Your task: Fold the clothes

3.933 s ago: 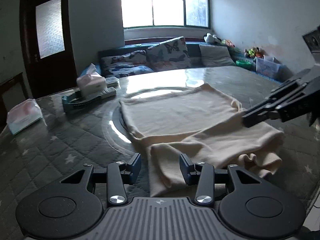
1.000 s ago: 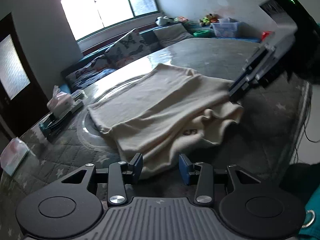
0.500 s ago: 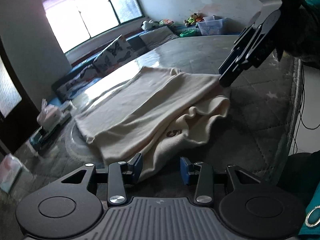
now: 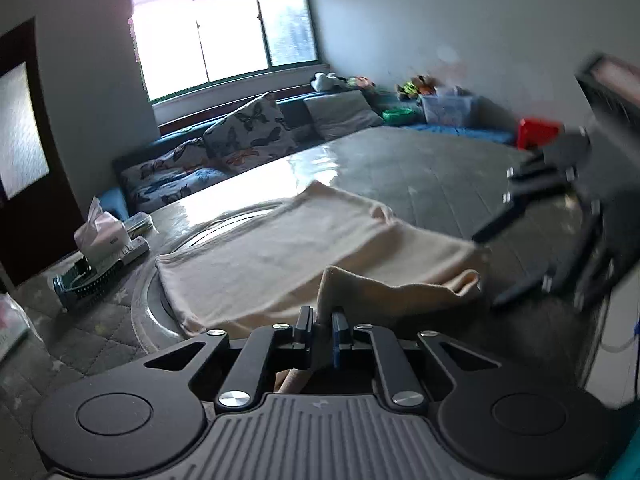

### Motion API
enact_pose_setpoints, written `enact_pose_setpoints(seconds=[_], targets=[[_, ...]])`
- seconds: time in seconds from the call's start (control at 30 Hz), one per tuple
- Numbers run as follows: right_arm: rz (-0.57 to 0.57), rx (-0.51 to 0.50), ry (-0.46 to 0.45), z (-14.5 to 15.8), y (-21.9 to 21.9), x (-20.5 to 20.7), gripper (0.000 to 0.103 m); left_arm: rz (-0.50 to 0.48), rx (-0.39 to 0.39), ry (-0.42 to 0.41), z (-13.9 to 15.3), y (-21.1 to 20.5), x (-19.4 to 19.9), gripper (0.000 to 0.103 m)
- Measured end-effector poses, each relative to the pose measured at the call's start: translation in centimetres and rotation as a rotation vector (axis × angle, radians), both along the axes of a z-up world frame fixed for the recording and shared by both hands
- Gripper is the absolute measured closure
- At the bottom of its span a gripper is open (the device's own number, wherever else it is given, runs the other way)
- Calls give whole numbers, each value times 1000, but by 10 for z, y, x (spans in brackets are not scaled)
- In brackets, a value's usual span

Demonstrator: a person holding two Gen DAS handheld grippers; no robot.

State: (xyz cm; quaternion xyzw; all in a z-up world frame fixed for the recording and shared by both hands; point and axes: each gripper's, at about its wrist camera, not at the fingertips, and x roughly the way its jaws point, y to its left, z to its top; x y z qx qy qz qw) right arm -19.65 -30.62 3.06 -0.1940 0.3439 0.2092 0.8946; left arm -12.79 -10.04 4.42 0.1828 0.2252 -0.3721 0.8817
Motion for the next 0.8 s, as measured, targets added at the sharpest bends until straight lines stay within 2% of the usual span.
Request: enact_pose_setpoints(seconds=[0.1, 0.2, 0.23, 0.33, 0.37, 0.47, 0.8], targets=[[14, -5, -30, -7, 9, 11, 38, 10, -15, 24, 2, -2, 10, 93], [13, 56, 3, -10, 10, 28, 57, 5, -8, 30, 0, -2, 13, 93], [11, 76, 19, -10, 10, 33, 68, 3, -2, 30, -1, -1, 13, 93], [-20, 145, 57, -4, 2, 46, 85, -4, 23, 15, -5, 5, 6, 86], [-34, 173, 68, -1, -2, 50, 88, -6, 32, 9, -7, 7, 3, 84], [-61, 228, 82, 6, -10, 58, 90, -14, 67, -32, -15, 12, -8, 64], [-87, 241, 51, 12, -9, 58, 91, -43, 201, -184, -34, 10, -20, 62]])
